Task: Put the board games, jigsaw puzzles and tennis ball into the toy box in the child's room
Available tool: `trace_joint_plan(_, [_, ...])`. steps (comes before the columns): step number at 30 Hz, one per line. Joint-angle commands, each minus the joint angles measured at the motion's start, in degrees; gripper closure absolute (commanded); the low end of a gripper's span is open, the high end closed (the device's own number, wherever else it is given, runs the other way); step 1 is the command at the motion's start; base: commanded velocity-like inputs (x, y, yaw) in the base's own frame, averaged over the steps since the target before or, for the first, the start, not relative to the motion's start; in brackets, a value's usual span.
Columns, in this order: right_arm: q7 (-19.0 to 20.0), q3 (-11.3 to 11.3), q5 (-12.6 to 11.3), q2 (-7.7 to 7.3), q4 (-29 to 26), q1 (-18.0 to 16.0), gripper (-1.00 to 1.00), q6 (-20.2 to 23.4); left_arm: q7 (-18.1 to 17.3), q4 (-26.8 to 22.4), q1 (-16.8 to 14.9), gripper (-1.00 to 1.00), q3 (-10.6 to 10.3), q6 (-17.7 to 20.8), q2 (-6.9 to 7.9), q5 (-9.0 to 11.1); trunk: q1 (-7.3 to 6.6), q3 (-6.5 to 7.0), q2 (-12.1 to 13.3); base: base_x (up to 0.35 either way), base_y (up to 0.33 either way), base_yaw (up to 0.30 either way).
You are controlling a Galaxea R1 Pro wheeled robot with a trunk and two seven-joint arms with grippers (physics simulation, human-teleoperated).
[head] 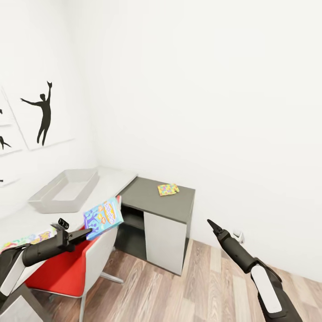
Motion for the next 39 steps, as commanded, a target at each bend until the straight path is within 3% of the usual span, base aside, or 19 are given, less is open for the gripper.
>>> trace_joint_plan(1, [0.0, -0.1, -0.4, 0.01, 0.0, 0.0, -1.00, 0.5, -0.1, 0.0, -0.1, 1.00, 0.0, 0.6, -0.01, 0.2, 0.04, -0.10, -0.1, 0.255, 0.000, 0.139])
trace_joint_plan(18, [0.1, -0.1, -0.5, 0.01, -0.2, 0.0, -1.00, 0.5, 0.0, 0.0, -0.1, 1.00, 0.0, 0.5, -0.08, 0.2, 0.04, -0.10, -0.1, 0.237, 0.000, 0.027])
trace_joint_plan(39, [-0.1, -0.1, -0.2, 0.01, -0.1, 0.0, -1.00, 0.5, 0.1, 0.0, -0.1, 1.00, 0.0, 0.5, -0.08, 0.2, 0.04, -0.10, -0.1, 0.238, -0.013, 0.275])
